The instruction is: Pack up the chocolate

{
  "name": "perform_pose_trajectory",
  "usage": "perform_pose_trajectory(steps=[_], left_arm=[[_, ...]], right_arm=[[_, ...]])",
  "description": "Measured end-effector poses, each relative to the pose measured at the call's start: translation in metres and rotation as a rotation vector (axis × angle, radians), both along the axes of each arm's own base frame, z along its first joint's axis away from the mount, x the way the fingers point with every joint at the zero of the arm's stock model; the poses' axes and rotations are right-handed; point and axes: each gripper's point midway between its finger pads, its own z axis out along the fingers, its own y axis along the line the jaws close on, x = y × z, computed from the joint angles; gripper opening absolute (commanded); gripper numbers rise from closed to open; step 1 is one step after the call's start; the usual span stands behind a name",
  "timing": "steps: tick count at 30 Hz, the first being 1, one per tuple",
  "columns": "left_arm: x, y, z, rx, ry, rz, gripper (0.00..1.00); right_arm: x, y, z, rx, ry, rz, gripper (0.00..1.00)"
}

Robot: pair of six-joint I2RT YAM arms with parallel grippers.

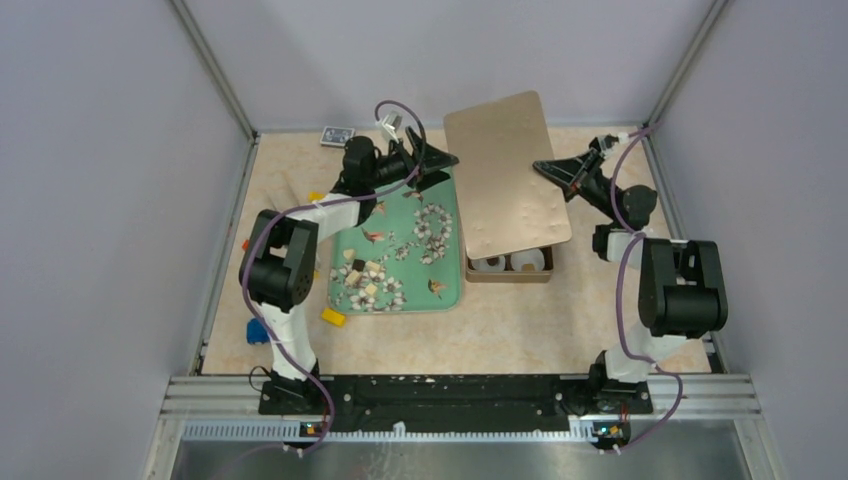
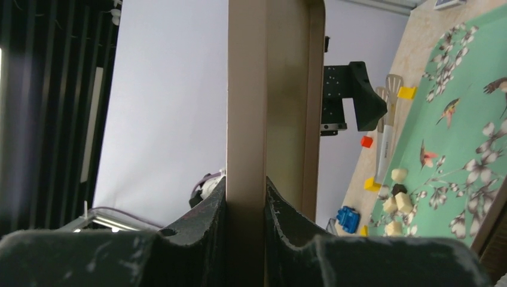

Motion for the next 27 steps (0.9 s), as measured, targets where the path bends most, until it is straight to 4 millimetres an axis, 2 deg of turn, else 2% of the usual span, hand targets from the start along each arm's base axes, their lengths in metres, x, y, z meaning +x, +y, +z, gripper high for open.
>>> perform_pose_trajectory(steps=[4, 9, 16, 27], left_arm=[[-0.001, 0.001, 0.002, 0.000, -0.015, 0.003, 0.98], [-0.009, 0.004, -0.010, 0.039, -0.004, 0.006, 0.98], [-0.010, 0.006, -0.021, 0.094, -0.002, 0.008, 0.98], [-0.009, 0.003, -0.053, 0.314, -0.002, 0.108, 0.99]], right_arm=[[0.001, 0.000, -0.001, -0.034, -0.039, -0.022, 0.00], [0.010, -0.003, -0.005, -0.079, -0.060, -0.084, 0.00], [0.022, -0.007, -0.018, -0.110, -0.033, -0.141, 0.00], [0.039, -0.010, -0.053, -0.152, 0.049, -0.180, 0.00]])
